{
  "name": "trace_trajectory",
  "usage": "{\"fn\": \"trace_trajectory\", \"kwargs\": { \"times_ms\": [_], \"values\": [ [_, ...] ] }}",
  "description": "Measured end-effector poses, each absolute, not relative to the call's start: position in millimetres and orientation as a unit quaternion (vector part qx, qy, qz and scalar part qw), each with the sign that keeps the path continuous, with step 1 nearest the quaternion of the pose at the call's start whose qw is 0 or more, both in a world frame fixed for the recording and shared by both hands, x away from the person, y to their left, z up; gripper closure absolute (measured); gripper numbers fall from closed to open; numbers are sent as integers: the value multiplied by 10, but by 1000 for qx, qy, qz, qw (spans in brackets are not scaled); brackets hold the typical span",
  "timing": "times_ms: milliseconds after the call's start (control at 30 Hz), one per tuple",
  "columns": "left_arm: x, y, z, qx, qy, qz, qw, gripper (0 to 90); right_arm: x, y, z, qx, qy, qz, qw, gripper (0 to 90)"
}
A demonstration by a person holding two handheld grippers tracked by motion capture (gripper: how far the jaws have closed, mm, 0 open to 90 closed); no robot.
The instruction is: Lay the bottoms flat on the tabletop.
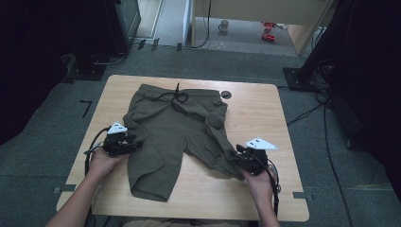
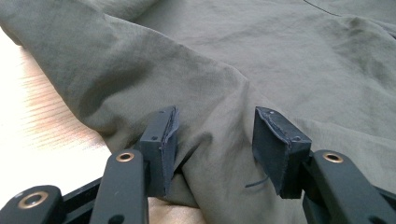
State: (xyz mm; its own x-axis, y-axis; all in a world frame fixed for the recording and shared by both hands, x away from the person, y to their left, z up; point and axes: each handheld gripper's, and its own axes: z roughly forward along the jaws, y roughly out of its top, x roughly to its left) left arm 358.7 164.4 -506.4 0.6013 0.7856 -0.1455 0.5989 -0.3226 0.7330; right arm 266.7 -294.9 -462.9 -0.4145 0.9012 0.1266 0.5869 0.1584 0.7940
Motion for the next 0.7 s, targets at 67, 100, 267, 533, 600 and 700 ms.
{"fn": "trace_trajectory", "kwargs": {
  "times_ms": [67,100,267,533,600,700],
  "values": [
    [3586,1640,-5063,805,429,119,393,506,2744,-2902,-4622,502,738,408,192,656],
    [3585,1637,-5063,805,429,119,393,506,2800,-2871,-4622,500,740,407,191,656],
    [3585,1625,-5066,804,429,117,395,506,2982,-2769,-4659,496,744,407,188,645],
    [3588,1618,-5073,806,427,116,393,506,3254,-2548,-4708,489,755,400,176,621],
    [3588,1613,-5077,806,427,116,392,505,3298,-2495,-4693,486,756,401,178,619],
    [3586,1606,-5079,807,426,116,392,505,3386,-2415,-4697,482,761,393,183,619]
  ]
}}
